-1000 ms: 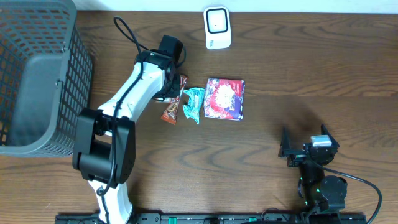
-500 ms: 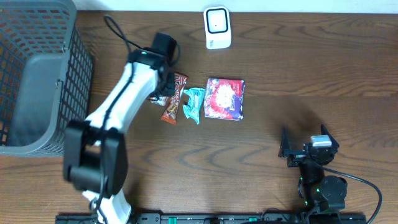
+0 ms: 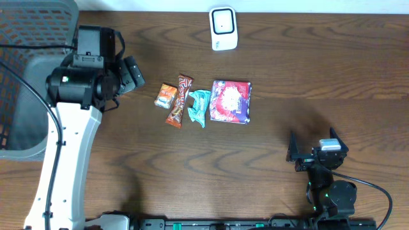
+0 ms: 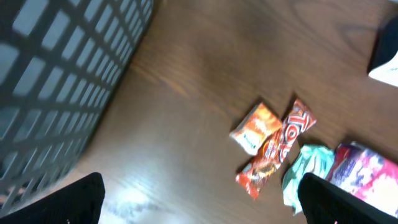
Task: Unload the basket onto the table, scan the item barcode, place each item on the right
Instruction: 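Carry the orange box out and set it left of the TOP bar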
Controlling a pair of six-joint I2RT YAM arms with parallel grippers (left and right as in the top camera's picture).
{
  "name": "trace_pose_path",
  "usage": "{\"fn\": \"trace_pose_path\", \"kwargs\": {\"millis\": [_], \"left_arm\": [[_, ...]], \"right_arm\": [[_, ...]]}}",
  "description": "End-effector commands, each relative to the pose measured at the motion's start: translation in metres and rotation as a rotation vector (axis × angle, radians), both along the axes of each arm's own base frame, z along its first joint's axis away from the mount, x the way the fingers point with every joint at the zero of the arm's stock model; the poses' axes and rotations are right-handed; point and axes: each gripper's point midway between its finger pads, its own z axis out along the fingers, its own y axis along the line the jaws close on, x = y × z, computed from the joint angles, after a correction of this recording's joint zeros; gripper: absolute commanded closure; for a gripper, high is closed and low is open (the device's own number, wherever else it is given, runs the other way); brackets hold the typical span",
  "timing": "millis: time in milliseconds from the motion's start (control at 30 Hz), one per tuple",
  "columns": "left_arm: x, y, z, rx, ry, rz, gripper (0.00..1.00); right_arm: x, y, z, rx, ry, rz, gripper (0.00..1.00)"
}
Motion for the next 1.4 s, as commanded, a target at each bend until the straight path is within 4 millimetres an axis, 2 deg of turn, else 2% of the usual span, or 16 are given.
{"fn": "trace_pose_path", "kwargs": {"millis": [0, 433, 1367], "left_arm": [[-0.009, 0.002, -0.005, 0.003, 0.046, 0.014, 0.02], [-0.024, 0.003, -0.013, 0.01, 0.118, 0.014, 0.02], [-0.025, 0.003, -0.014, 0.01, 0.121, 0.014, 0.02]], "right_arm": [[0.0, -0.001, 0.0, -0.009, -0.002, -0.007, 0.01], [0.0, -0.001, 0.0, -0.009, -0.002, -0.007, 0.01], [0.0, -0.001, 0.0, -0.009, -0.002, -0.007, 0.01]]}}
